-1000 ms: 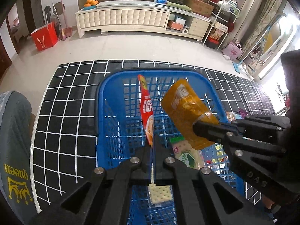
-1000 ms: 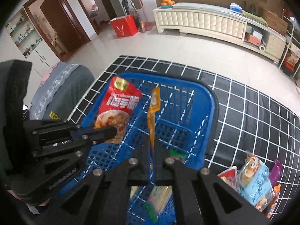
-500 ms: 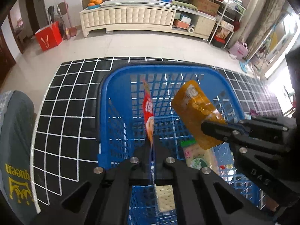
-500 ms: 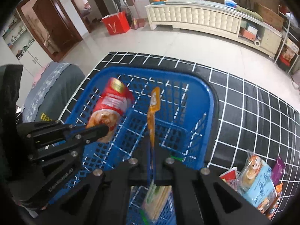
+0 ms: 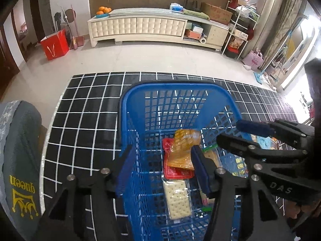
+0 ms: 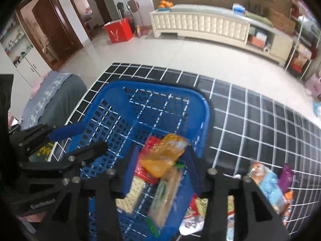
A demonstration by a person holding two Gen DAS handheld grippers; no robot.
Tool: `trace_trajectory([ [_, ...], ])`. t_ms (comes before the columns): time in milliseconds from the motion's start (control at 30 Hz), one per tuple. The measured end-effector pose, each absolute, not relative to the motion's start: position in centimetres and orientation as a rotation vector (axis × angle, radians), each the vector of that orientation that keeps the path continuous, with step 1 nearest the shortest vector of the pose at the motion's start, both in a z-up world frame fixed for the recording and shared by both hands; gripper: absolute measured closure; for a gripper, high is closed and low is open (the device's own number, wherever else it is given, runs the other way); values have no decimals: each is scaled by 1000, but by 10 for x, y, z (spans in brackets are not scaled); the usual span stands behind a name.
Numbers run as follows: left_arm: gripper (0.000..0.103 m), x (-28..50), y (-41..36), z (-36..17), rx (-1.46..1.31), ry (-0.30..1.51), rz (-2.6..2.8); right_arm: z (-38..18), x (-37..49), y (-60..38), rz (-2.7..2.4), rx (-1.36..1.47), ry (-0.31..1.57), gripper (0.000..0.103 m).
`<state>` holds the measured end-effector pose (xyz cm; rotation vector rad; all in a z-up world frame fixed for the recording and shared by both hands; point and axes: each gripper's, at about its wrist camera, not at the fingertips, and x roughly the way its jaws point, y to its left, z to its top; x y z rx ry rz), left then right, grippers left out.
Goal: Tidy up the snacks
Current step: 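Open both tools to drop the bag and pouch into the basket, then move both tools back toward the remaining snacks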
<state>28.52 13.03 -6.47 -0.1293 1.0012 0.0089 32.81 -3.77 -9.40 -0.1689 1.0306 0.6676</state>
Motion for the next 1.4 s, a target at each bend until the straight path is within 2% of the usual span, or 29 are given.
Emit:
trace_trajectory([
  [100, 45, 270, 124, -51, -122, 987, 11, -85, 314, -45, 652, -185, 1015, 40],
  [333, 37, 238, 100, -27, -89, 951, 4, -59, 286, -81, 632, -142, 985, 35],
  [400, 32, 231, 89, -21, -80, 939, -11, -51, 280, -92, 618, -131, 972, 34],
  [467, 31, 225, 75, -13, -59, 924, -25, -44, 273, -104, 600, -126, 958, 32],
  [633, 25, 214, 47, -3, -47, 911, -60, -34, 263, -142, 559, -98, 938, 24],
  [900, 24, 209, -10, -2, 7, 913, -121, -37, 255, -200, 484, -75, 940, 16],
  [1400, 24, 233, -97, -44, 31, 1024, -188, -77, 262, -289, 356, -4, 1041, 15],
])
